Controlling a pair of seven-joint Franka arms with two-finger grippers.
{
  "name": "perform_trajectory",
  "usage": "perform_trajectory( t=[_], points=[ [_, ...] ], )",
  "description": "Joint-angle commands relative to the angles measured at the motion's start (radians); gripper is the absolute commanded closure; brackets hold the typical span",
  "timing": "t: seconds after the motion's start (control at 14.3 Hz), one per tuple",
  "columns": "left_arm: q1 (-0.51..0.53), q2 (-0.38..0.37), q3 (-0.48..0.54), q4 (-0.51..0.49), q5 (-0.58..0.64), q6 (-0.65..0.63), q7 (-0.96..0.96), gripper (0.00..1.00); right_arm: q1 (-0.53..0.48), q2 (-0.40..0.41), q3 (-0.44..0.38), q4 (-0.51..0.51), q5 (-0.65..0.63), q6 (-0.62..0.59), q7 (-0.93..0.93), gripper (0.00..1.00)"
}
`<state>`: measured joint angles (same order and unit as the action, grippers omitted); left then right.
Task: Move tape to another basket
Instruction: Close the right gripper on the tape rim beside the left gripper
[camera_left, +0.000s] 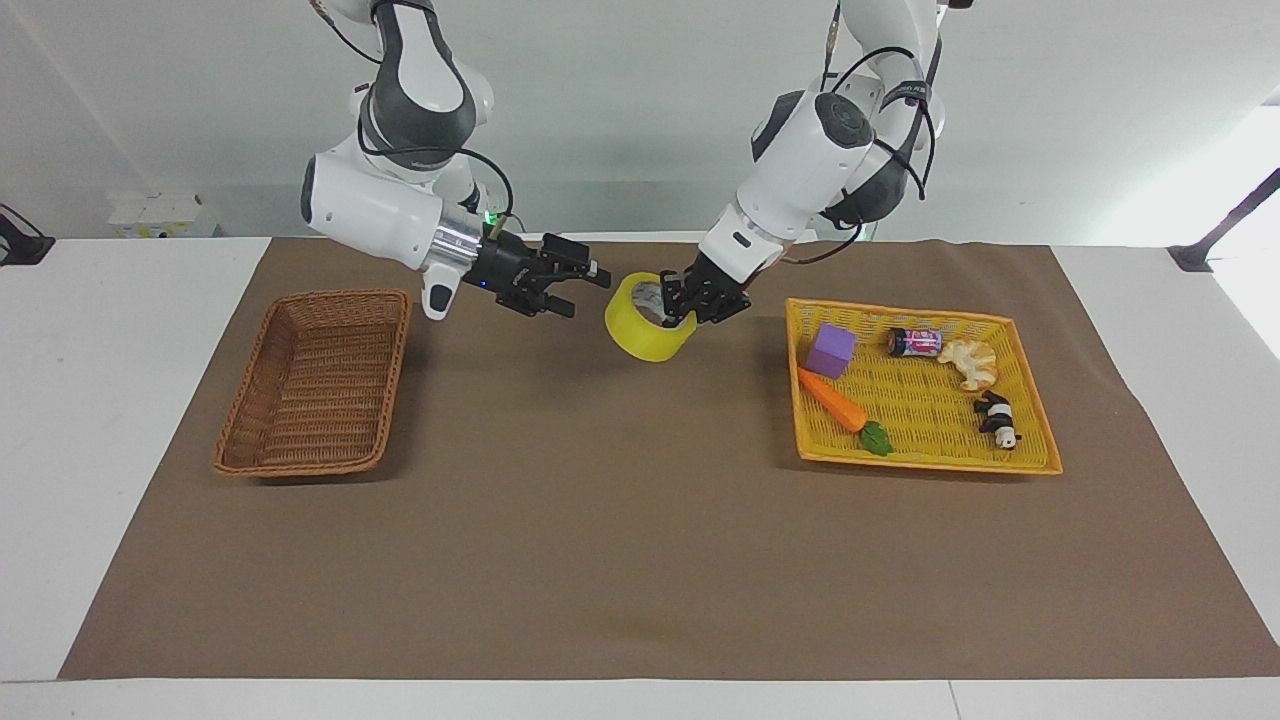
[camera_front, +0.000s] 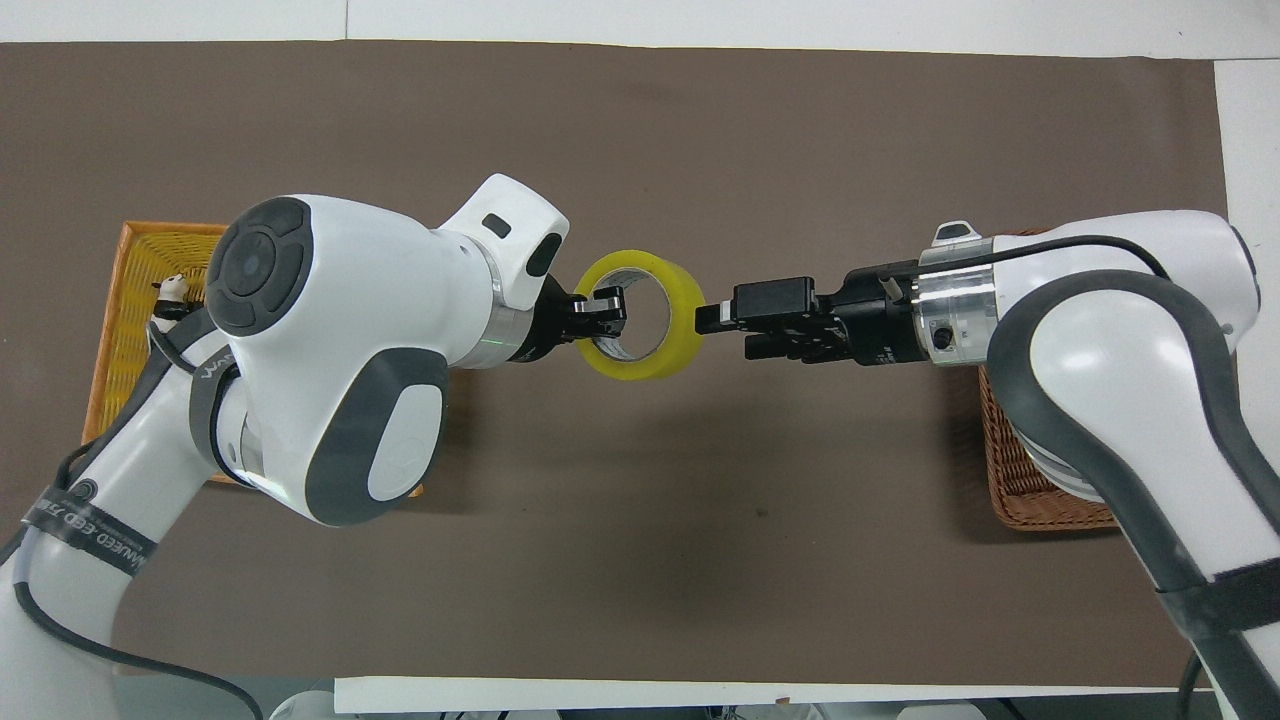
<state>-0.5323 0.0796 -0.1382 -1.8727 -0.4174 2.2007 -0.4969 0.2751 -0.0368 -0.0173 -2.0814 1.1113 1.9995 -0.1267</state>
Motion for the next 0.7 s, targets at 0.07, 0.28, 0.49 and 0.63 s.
perform_trajectory(
  t=[0.07, 0.28, 0.49, 0.63],
  points=[
    [-0.015, -0.009, 0.015, 0.010, -0.018, -0.015, 0.014, 1.00, 0.030, -0.002, -0.001, -0.009, 0.044, 0.030, -0.002, 0.00],
    [-0.015, -0.009, 0.015, 0.009, -0.018, -0.016, 0.015, 1.00, 0.062, 0.000, -0.001, -0.009, 0.044, 0.077, -0.071, 0.00],
    [-0.015, -0.009, 0.015, 0.010, -0.018, -0.025, 0.017, 1.00, 0.085, 0.000, -0.001, -0.009, 0.044, 0.107, -0.112, 0.00],
    [-0.015, -0.009, 0.014, 0.010, -0.018, -0.027, 0.017, 1.00, 0.085, 0.001, -0.001, -0.009, 0.044, 0.110, -0.160, 0.00]
  ],
)
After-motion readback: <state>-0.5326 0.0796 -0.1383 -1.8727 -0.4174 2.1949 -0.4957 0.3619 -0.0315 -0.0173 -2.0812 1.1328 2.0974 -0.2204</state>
